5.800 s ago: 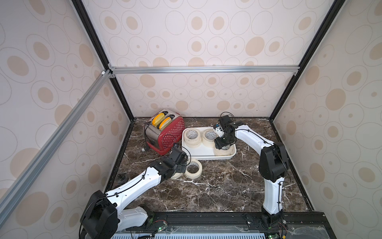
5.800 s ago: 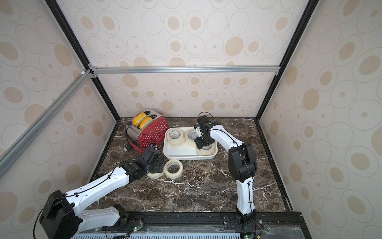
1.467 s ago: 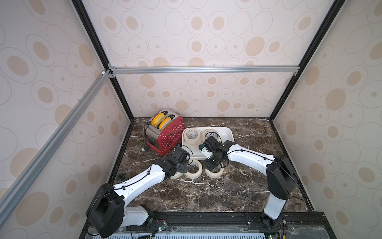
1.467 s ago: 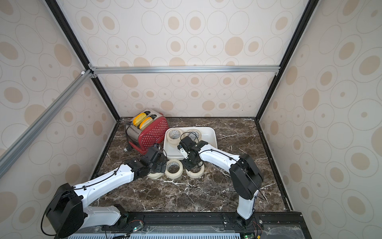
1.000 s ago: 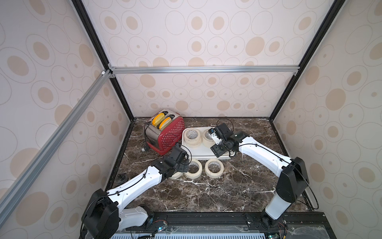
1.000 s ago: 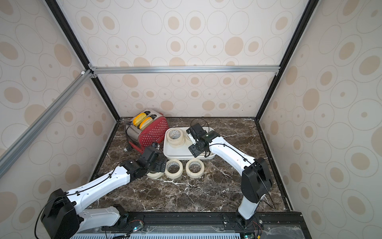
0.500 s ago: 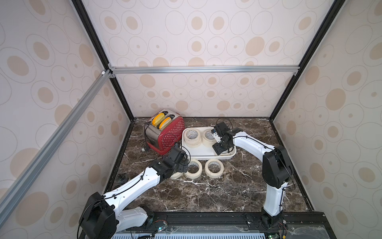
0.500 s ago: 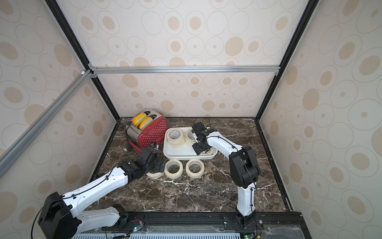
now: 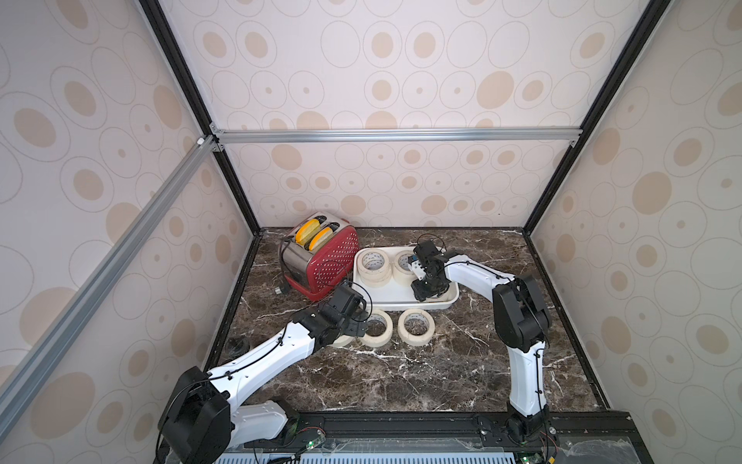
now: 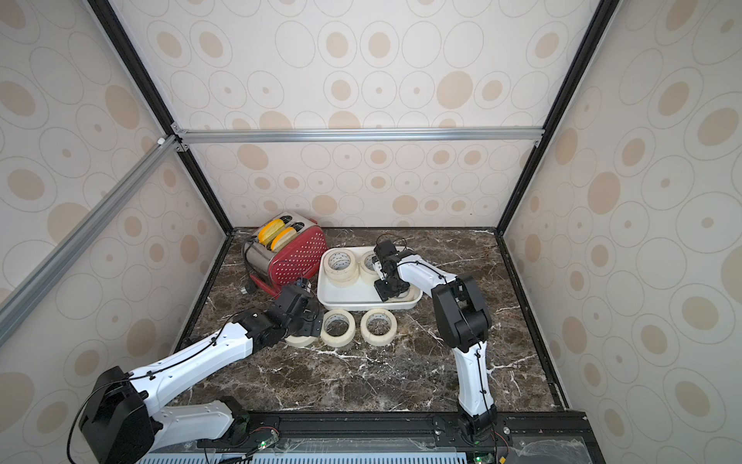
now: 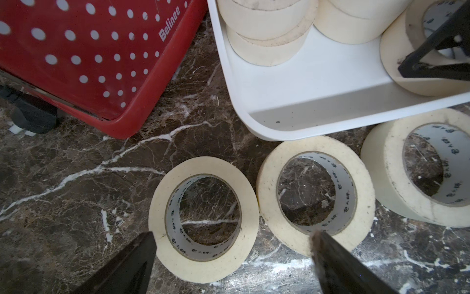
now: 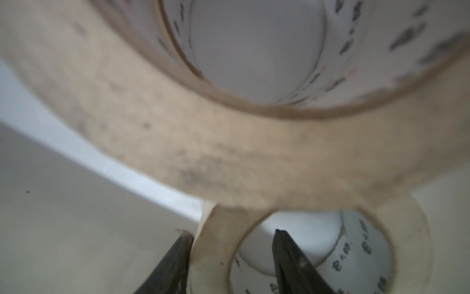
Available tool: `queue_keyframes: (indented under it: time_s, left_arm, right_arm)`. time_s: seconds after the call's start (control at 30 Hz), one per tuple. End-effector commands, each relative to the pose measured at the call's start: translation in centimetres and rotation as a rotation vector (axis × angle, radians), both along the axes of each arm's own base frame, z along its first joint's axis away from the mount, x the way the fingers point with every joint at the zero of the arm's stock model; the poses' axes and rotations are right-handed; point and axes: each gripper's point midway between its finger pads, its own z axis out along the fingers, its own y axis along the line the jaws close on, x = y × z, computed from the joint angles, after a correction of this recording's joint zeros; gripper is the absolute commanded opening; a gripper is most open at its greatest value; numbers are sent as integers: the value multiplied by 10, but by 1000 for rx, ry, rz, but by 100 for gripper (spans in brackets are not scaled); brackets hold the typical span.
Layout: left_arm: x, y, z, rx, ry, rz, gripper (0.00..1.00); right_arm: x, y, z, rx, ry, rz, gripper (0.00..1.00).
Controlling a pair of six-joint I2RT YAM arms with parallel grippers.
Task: Take out the art tape in the storage box
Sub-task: Pick up the art tape from the storage box.
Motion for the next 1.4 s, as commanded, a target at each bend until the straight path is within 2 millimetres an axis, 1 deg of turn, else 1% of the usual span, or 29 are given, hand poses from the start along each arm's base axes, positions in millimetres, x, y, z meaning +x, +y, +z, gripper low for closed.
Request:
queue_keyframes:
  time_s: [0.0,0.1,0.33,0.53,0.73,0.83,1.0,1.13,1.2,1.3,1.37]
  left_arm:
    - [0,1,0,16,8,-11,99]
    - [0,1,-1,17,8,-9,99]
    - [0,1,-2,16,8,-5,99]
    - [0,2,-2,17,7,-2,99]
    - [0,3,-1,16,6,2,99]
    - [0,3,-1,17,5,3,99]
    - [1,2,-1,15,3,6,99]
    - [3,0,0,14,2,6,99]
    - [4,-1,0,13,2,5,99]
    - [5,-2,0,10,1,4,99]
    - [6,-3,1,8,0,3,99]
  right_arm:
    - [3,1,1,1,8,-5,41]
    - [1,2,5,16,2,-5,31]
    - [-2,-2,16,16,-22,-3,18]
    - [-4,-4,29,31,-41,-1,18]
    - [-7,-7,49,42,-74,-1,17]
    - [-10,-11,62,47,-100,-5,17]
    - [-15,-21,90,43,-159,-8,17]
    - [-27,-33,113,49,-202,-13,18]
    - [-35,-38,121,57,-216,-12,18]
    - [-49,-48,128,65,-227,-18,18]
    - [-61,-55,129,71,-223,-20,19]
